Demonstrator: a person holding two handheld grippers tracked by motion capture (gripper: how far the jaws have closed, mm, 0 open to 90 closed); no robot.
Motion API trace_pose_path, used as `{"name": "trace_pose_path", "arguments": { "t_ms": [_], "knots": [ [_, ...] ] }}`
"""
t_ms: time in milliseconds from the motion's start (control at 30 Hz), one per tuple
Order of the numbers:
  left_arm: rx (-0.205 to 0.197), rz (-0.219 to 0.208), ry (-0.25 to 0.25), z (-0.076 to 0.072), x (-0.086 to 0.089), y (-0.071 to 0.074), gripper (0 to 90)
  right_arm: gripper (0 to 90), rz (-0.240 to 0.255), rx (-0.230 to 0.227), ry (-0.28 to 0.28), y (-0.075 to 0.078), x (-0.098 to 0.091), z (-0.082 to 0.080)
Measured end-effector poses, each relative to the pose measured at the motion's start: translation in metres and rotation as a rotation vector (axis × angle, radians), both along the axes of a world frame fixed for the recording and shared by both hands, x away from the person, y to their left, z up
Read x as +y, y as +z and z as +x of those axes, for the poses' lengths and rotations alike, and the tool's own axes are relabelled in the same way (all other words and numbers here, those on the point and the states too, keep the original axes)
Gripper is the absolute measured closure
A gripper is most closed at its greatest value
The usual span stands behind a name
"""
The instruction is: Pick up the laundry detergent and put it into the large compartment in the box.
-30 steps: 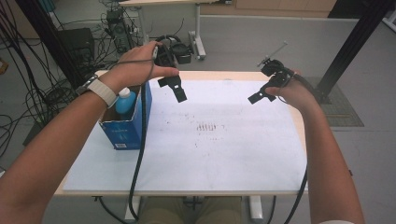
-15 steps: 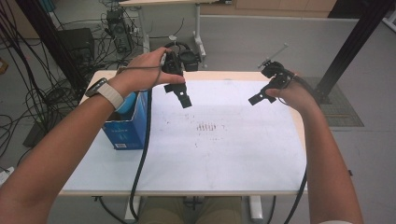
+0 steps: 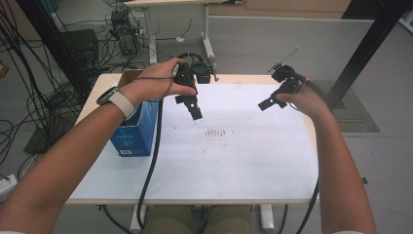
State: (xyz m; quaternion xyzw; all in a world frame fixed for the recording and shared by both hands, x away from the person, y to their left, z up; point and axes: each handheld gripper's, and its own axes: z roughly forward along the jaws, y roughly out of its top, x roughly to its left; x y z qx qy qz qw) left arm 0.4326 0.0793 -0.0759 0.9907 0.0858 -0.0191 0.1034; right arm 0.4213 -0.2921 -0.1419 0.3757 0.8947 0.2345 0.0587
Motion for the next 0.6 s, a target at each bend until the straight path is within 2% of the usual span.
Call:
{"name": "trace_pose_path", "arguments": {
  "t_ms": [600],
  "knots": [
    [-0.005, -0.005, 0.001, -0.003, 0.0034, -0.0003, 6.9, 7.9, 0.003, -0.003, -0.005, -0.0003, 0.0009, -0.0022]
  ]
}}
